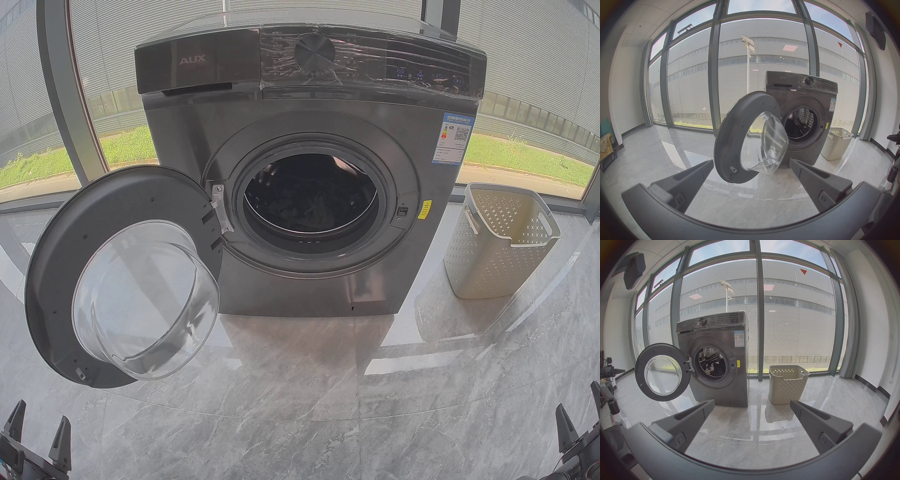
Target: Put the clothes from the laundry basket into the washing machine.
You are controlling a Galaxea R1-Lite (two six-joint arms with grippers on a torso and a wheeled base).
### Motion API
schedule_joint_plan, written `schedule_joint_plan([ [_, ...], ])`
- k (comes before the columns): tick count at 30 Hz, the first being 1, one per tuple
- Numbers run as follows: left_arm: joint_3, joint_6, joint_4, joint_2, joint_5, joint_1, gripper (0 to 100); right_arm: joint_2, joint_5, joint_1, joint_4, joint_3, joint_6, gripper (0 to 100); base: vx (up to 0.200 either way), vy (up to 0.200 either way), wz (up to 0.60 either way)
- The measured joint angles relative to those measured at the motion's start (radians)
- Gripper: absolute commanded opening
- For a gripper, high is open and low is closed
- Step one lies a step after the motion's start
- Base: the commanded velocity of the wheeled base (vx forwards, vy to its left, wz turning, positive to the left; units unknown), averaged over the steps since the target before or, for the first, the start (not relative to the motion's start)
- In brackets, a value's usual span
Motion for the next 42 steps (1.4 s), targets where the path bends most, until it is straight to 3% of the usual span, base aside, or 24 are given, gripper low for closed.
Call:
schedule_joint_plan([
  [5, 0.0, -0.003, 0.005, -0.028, 0.041, 0.011, 100, -0.003, -0.001, 0.0, 0.0, 0.0, 0.001, 100, -0.2, 0.0, 0.0],
  [9, 0.0, 0.059, 0.001, -0.038, 0.139, 0.014, 100, -0.004, -0.001, 0.0, 0.0, 0.0, 0.001, 100, 0.0, 0.0, 0.0],
  [11, 0.0, 0.076, 0.002, -0.04, 0.152, 0.014, 100, -0.004, -0.001, 0.0, 0.0, 0.0, 0.0, 100, 0.0, 0.0, 0.0],
  [14, 0.0, 0.069, 0.005, -0.042, 0.109, 0.014, 100, -0.005, -0.001, 0.0, 0.0, 0.0, 0.0, 100, 0.0, 0.0, 0.0],
  [17, 0.0, 0.069, 0.011, -0.044, -0.016, 0.014, 100, -0.005, -0.001, 0.0, 0.0, 0.0, 0.001, 100, 0.0, 0.0, 0.0],
  [21, 0.0, 0.07, 0.017, -0.044, -0.113, 0.013, 100, -0.005, -0.001, 0.0, 0.0, 0.0, 0.001, 100, 0.0, 0.0, 0.0],
  [42, 0.0, 0.049, 0.021, -0.044, -0.107, 0.013, 100, -0.003, -0.002, 0.0, 0.0, 0.0, 0.0, 100, 0.0, 0.181, 0.0],
])
